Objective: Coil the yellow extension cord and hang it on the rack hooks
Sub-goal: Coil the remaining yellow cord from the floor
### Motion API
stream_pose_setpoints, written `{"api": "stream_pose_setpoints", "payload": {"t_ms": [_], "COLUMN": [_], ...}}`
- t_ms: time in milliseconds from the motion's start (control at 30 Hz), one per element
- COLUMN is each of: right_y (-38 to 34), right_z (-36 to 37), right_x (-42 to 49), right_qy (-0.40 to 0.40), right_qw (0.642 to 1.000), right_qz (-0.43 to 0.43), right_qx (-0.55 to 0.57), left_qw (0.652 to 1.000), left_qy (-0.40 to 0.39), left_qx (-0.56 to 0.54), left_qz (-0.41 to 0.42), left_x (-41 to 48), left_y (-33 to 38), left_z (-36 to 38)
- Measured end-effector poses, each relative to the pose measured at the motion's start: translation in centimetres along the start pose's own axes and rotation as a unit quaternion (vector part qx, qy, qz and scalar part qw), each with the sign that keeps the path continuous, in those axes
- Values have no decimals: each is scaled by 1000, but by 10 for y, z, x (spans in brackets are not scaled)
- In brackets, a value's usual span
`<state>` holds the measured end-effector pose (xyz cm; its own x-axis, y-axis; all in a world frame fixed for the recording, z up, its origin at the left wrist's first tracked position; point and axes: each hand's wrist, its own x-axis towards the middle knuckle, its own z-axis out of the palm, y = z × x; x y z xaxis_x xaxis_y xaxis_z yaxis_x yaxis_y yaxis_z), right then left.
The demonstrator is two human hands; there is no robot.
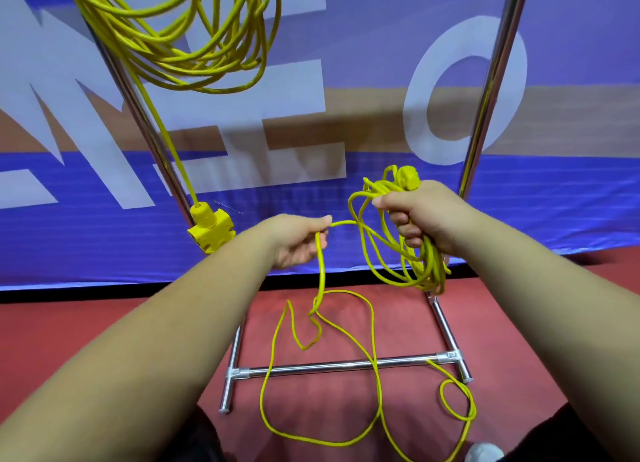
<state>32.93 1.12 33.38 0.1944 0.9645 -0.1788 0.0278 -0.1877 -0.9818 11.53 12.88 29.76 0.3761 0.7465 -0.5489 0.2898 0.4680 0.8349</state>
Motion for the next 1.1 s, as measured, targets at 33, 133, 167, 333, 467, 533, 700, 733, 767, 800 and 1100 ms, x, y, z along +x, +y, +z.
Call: {"api": "stream_pose_setpoints", "payload": {"t_ms": [33, 133, 167, 333, 467, 533, 700, 733, 767, 800, 1100], "right_y": [2, 8, 10, 18, 24, 27, 29, 28, 27, 26, 16], "right_z": [4, 16, 19, 25, 30, 35, 47, 48, 49, 50, 46], "right_x": [1, 3, 4, 7, 7, 6, 4, 5, 5, 6, 7], "right_qy": [1, 13, 22, 53, 34, 9, -27, -26, -25, -23, -11], "right_qw": [1000, 999, 999, 994, 997, 999, 992, 989, 987, 984, 960], "right_qz": [-1, -3, -3, 17, 17, 30, 56, 60, 65, 70, 55], "right_qx": [-9, -38, -47, -94, -60, -4, 108, 129, 148, 162, 274], "left_qw": [998, 989, 988, 996, 986, 977, 958, 956, 957, 960, 953], "left_qy": [-27, -71, -80, -60, -33, -15, 5, 7, 13, 22, -11], "left_qx": [-56, -131, -135, -59, -161, -210, -280, -284, -281, -268, 300], "left_qz": [-6, -11, -14, -4, 30, 41, 64, 71, 77, 82, -34], "left_x": [-4, -17, -20, -25, -21, -18, -15, -16, -16, -17, -15], "left_y": [7, 20, 21, 22, 28, 28, 27, 28, 28, 27, -7], "left_z": [1, 0, -1, 3, 12, 18, 24, 23, 22, 21, -7]}}
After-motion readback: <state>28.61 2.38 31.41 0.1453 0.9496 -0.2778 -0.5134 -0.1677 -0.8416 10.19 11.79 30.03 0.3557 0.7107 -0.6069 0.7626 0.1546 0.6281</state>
